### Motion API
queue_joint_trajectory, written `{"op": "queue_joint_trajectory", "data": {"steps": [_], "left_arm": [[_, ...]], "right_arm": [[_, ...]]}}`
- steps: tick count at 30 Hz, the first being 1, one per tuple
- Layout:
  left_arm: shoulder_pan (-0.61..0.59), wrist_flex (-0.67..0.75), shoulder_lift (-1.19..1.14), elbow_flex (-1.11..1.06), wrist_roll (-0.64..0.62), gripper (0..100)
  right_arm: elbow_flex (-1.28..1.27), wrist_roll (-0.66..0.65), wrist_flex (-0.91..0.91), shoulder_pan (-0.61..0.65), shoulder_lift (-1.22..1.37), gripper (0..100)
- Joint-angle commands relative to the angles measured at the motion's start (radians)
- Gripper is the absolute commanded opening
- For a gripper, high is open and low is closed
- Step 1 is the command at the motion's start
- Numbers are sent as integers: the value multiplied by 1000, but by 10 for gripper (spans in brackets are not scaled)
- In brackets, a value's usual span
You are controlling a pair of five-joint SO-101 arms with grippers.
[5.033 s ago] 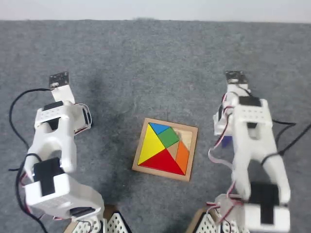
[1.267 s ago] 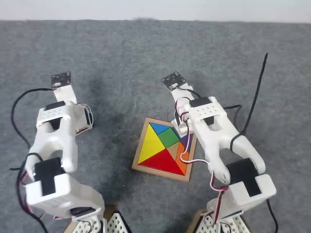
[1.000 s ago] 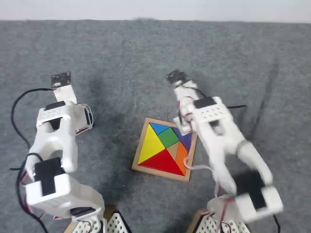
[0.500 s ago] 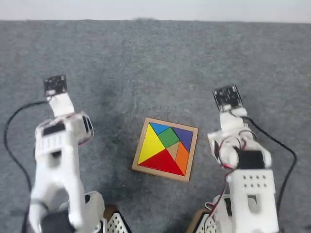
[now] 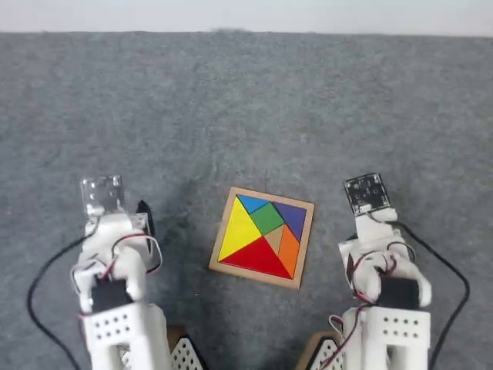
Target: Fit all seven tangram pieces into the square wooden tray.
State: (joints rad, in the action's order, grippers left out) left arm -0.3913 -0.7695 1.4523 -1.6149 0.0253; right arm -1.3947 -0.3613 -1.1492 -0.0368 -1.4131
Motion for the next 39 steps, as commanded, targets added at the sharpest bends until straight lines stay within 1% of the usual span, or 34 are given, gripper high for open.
{"op": "queue_joint_trajectory", "data": {"steps": [1,3,5,8,10,12,14,17,19,21,24,29,32,39], "left_arm": [[11,-9,245,-76,12,151],[14,-94,328,-67,12,152],[58,-161,382,-67,15,152],[152,-216,361,-67,17,152],[187,-241,350,-68,17,152],[196,-265,350,-68,17,152],[195,-290,350,-68,15,152],[195,-338,350,-68,17,152],[195,-393,350,-68,17,152],[196,-482,350,-68,14,150],[196,-482,356,-68,14,150],[196,-488,356,-68,14,150],[196,-488,356,-68,14,150],[196,-488,356,-68,14,150]], "right_arm": [[-26,-20,-2,-54,-84,69],[-71,-20,-2,-74,-122,69],[-129,-21,-2,-81,-160,69],[-213,-15,-2,-82,-232,69],[-261,-15,-8,-82,-291,69],[-295,-15,-22,-84,-343,69],[-287,-14,-81,-84,-400,69],[-288,-20,-94,-84,-401,69],[-288,-20,-96,-84,-395,69],[-288,-21,-96,-84,-394,69],[-288,-21,-96,-107,-394,70],[-288,-15,-97,-217,-394,72],[-288,-14,-97,-263,-394,73],[-288,-14,-96,-277,-394,73]]}}
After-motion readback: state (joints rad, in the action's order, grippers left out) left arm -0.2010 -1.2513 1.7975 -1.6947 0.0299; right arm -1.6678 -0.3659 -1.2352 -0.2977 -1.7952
